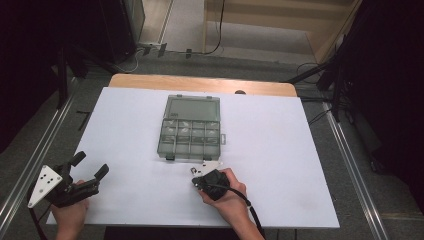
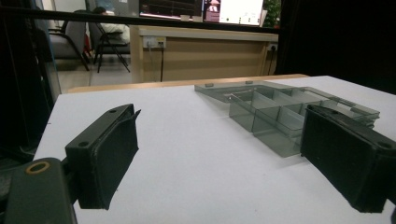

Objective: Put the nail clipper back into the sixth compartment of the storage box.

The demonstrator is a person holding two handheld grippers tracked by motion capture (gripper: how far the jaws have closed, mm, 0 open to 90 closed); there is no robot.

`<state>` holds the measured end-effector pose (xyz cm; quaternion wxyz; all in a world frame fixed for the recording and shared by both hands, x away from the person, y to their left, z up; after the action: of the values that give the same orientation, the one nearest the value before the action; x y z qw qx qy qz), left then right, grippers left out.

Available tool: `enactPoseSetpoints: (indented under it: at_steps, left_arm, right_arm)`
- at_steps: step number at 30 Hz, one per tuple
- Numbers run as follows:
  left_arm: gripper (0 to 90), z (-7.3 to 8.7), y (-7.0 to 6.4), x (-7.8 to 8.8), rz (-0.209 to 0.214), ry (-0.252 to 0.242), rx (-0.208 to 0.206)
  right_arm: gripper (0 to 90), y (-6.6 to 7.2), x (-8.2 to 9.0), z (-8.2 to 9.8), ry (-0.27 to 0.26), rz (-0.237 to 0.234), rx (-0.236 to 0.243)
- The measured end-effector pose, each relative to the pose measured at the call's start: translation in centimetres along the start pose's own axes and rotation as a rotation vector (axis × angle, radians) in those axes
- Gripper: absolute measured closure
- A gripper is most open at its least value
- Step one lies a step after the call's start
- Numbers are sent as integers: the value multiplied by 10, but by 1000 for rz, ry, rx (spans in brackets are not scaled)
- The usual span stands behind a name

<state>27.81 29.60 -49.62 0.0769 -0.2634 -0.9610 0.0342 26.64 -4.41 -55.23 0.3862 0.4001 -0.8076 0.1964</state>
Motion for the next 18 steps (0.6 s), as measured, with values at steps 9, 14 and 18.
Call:
enactPoseSetpoints:
  at_steps: [9, 14, 18]
  left_arm:
    - [107, 0, 0, 0, 0, 0, 0]
    - [107, 0, 0, 0, 0, 1, -1]
    - [108, 0, 0, 0, 0, 0, 0]
  right_arm:
    - [900, -8, 4, 5, 2, 14, -11]
    - [900, -12, 5, 7, 2, 17, -16]
    - [900, -16, 7, 9, 7, 32, -29]
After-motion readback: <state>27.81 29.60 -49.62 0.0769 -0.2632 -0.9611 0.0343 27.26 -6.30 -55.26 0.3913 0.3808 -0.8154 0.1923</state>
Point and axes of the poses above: each handheld gripper's, and its own axes: x roughly backward along the jaws, z roughly out of its underside, y roughly to its left, the point moved 6 cm from there along -x, roughly forward along the jaws, and after that the axes turned 3 degrees about x, right-handed, at the moved point
